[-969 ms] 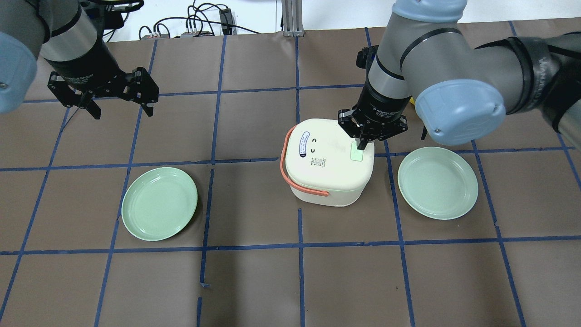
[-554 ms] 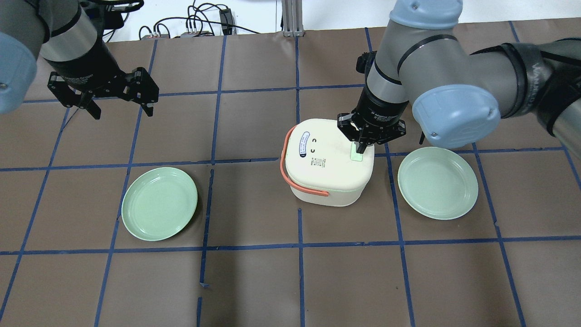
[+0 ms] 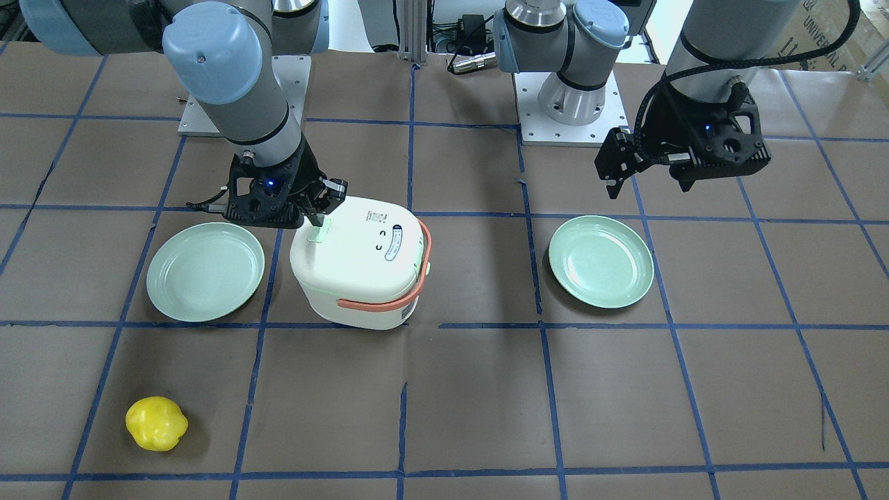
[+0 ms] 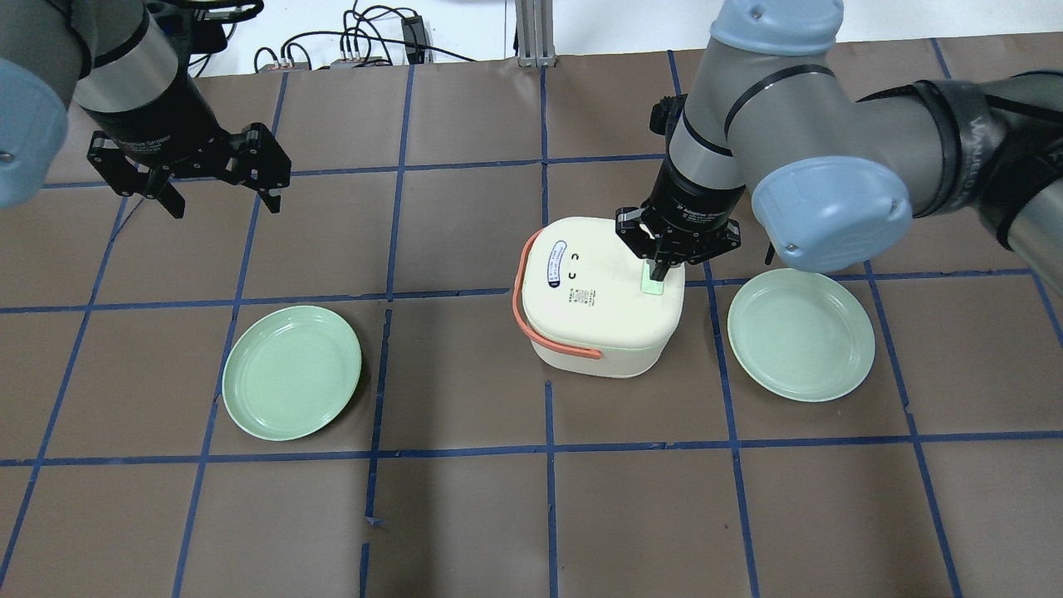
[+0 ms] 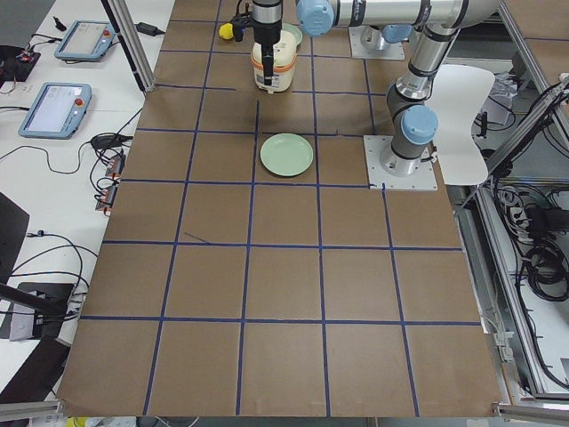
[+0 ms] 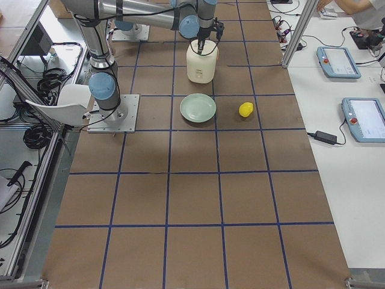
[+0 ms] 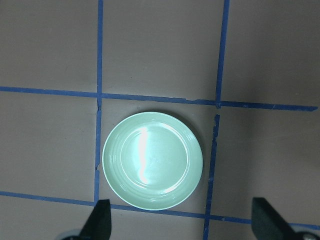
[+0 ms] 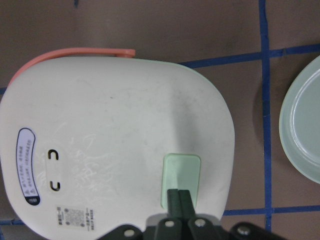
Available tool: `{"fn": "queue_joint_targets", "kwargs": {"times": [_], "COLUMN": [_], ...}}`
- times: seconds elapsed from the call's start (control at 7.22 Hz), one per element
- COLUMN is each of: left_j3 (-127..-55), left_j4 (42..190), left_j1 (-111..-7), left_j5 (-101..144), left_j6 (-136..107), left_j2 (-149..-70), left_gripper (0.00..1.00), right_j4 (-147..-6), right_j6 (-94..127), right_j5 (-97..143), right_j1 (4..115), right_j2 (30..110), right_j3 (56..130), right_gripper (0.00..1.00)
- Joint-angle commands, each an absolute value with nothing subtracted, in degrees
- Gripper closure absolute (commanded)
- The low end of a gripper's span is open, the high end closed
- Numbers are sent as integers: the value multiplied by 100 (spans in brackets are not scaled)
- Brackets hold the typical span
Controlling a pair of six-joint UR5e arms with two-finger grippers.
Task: Press rice cooker button
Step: 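Press the green button on the rice cooker lid with the right gripper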
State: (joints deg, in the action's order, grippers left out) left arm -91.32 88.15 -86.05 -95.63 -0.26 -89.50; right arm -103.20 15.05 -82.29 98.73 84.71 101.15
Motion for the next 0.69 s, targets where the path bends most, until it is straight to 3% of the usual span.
{"fn": "queue_joint_targets", "kwargs": {"times": [0.0,0.55], "left_j3": [-9132,-9132], "left_j4": [8815,8815], "left_j1": [-8604,-8604], "left_j5": [-9563,-9563], "left_j6": [-26,-26], "left_j2": [-8947,-8947], "left_gripper": [0,0], "right_j4": [-10476,-10591], "right_j6": [1494,1477], "right_j5": [-8227,-8218], "right_j1": [9870,9879], "right_j2": [8473,8473], "right_j3": [10239,10336], "right_gripper": [94,93]}}
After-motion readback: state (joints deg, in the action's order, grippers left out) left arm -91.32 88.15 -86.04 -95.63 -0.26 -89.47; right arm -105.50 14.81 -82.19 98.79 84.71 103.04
